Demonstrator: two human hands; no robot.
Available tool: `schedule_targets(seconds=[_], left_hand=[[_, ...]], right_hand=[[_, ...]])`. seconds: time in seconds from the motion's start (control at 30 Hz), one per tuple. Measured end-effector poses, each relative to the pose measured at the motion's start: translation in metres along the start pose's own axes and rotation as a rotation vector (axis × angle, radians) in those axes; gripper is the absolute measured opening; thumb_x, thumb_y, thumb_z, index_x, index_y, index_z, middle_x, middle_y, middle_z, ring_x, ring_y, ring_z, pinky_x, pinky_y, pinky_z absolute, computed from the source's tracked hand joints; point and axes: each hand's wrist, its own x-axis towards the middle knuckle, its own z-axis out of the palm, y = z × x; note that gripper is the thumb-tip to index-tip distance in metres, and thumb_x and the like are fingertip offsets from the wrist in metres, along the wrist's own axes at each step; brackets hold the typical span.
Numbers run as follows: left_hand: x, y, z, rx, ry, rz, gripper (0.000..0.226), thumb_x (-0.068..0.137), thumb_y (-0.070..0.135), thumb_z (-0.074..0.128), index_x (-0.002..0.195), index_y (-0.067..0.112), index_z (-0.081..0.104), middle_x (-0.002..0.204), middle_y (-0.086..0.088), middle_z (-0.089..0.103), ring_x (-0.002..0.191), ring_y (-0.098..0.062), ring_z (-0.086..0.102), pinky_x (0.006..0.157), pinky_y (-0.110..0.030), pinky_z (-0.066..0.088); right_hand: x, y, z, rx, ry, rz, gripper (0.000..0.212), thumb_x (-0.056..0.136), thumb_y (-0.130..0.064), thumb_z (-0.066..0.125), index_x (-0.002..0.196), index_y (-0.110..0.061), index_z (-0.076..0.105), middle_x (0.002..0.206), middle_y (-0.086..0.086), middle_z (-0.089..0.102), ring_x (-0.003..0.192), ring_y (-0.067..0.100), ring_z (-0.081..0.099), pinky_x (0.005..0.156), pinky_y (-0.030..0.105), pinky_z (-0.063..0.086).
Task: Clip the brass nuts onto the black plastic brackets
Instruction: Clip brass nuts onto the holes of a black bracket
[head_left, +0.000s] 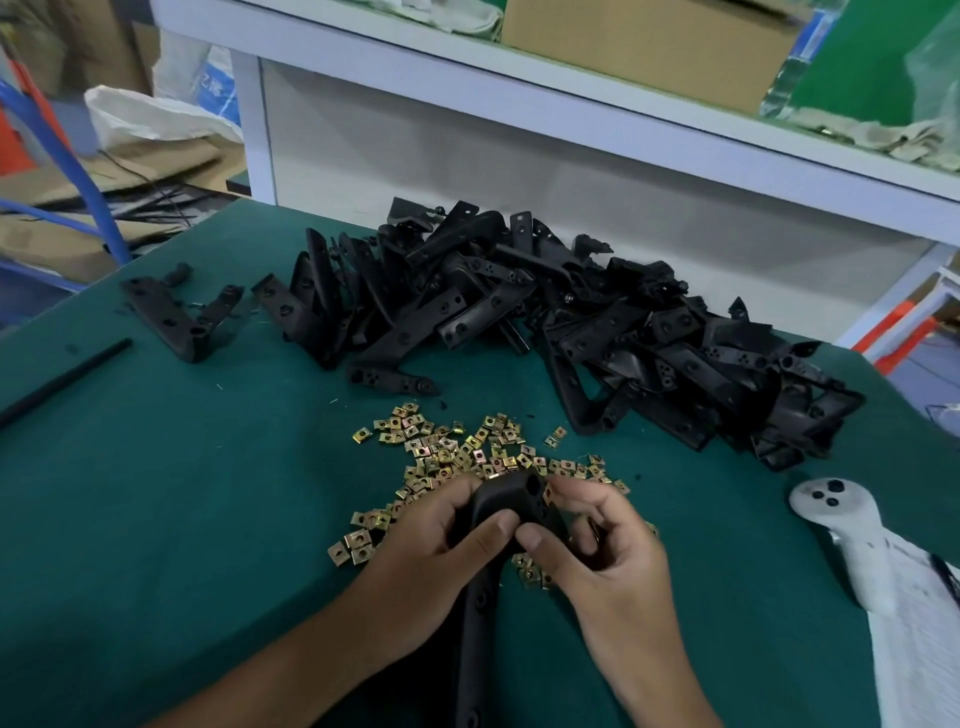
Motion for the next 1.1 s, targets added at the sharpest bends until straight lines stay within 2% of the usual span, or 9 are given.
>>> schedule_targets(seconds=[0.1,0.2,0.37,0.53,0.63,0.73,0.83,0.93,1.1], left_hand=[[0.000,-0.001,0.001,-0.008,0.003,-0.006,0.032,0.083,0.059,0.064,0.097,0.031,0.069,0.087,-0.021,0.062,0.077,-0.021,0.058,0.068,-0.037,0.045],[0.000,0.000,0.001,-0.032,-0.023,-0.007,0.029,0.084,0.057,0.063,0.101,0.034,0.070,0.092,-0.016,0.067,0.082,-0.020,0.063,0.071,-0.036,0.049],[-0.001,0.003,0.003,-0.048,-0.055,-0.012,0.016,0.094,0.040,0.063,0.105,0.031,0.071,0.100,-0.009,0.072,0.094,-0.020,0.069,0.081,-0.035,0.055],[-0.004,0.005,0.004,-0.092,-0.076,-0.045,0.031,0.088,0.048,0.064,0.110,0.027,0.070,0.110,-0.015,0.072,0.107,-0.036,0.067,0.093,-0.055,0.053],[-0.004,0.004,0.006,-0.087,-0.059,-0.058,0.030,0.088,0.049,0.065,0.108,0.026,0.070,0.106,-0.017,0.071,0.102,-0.034,0.068,0.089,-0.052,0.054],[-0.004,0.006,0.004,-0.103,-0.016,-0.072,0.029,0.087,0.052,0.067,0.105,0.029,0.071,0.096,-0.004,0.073,0.090,-0.019,0.069,0.074,-0.026,0.054],[0.001,0.012,0.001,-0.360,0.065,-0.150,0.030,0.090,0.045,0.070,0.110,0.023,0.073,0.109,-0.013,0.075,0.097,-0.026,0.073,0.078,-0.027,0.058],[0.007,0.016,0.000,-0.628,0.140,-0.227,0.029,0.089,0.031,0.063,0.104,0.009,0.075,0.113,-0.024,0.072,0.094,-0.033,0.074,0.077,-0.039,0.062],[0.010,0.016,-0.003,-0.646,0.180,-0.275,0.035,0.084,0.032,0.066,0.107,0.006,0.073,0.100,-0.017,0.075,0.072,-0.020,0.074,0.061,-0.033,0.061]], right_hand=[[0.000,0.002,-0.002,-0.052,0.051,-0.076,0.051,0.064,-0.065,0.082,0.105,-0.036,0.073,0.069,-0.017,0.051,0.067,0.004,0.043,0.060,0.022,0.042],[0.000,0.005,-0.001,-0.081,0.071,-0.113,0.050,0.068,-0.065,0.082,0.104,-0.032,0.072,0.066,-0.013,0.039,0.065,0.007,0.039,0.057,0.033,0.039],[-0.001,0.007,-0.002,-0.028,0.046,-0.140,0.046,0.071,-0.060,0.084,0.099,-0.025,0.071,0.067,-0.010,0.040,0.067,0.016,0.040,0.060,0.050,0.045],[-0.001,0.005,-0.002,-0.010,0.037,-0.179,0.039,0.073,-0.054,0.084,0.092,-0.024,0.069,0.068,-0.008,0.042,0.067,0.034,0.042,0.058,0.055,0.046],[-0.002,0.003,-0.002,-0.022,0.002,-0.184,0.037,0.074,-0.054,0.083,0.092,-0.025,0.068,0.071,-0.001,0.047,0.069,0.030,0.048,0.060,0.049,0.049],[0.005,0.003,-0.005,0.301,-0.134,0.016,0.031,0.082,-0.045,0.074,0.103,-0.022,0.071,0.096,0.006,0.068,0.090,0.022,0.064,0.074,0.030,0.056],[0.015,0.008,-0.016,0.853,-0.146,0.299,0.035,0.090,-0.008,0.049,0.118,-0.006,0.069,0.120,0.014,0.069,0.096,0.021,0.065,0.084,0.030,0.058],[0.019,0.010,-0.019,0.938,-0.118,0.373,0.047,0.090,0.019,0.034,0.125,0.003,0.061,0.128,0.023,0.066,0.101,0.020,0.071,0.082,0.028,0.059],[0.018,0.003,-0.017,0.903,-0.252,0.366,0.041,0.096,0.002,0.047,0.137,0.001,0.051,0.135,0.024,0.062,0.126,0.030,0.061,0.093,0.030,0.056]])
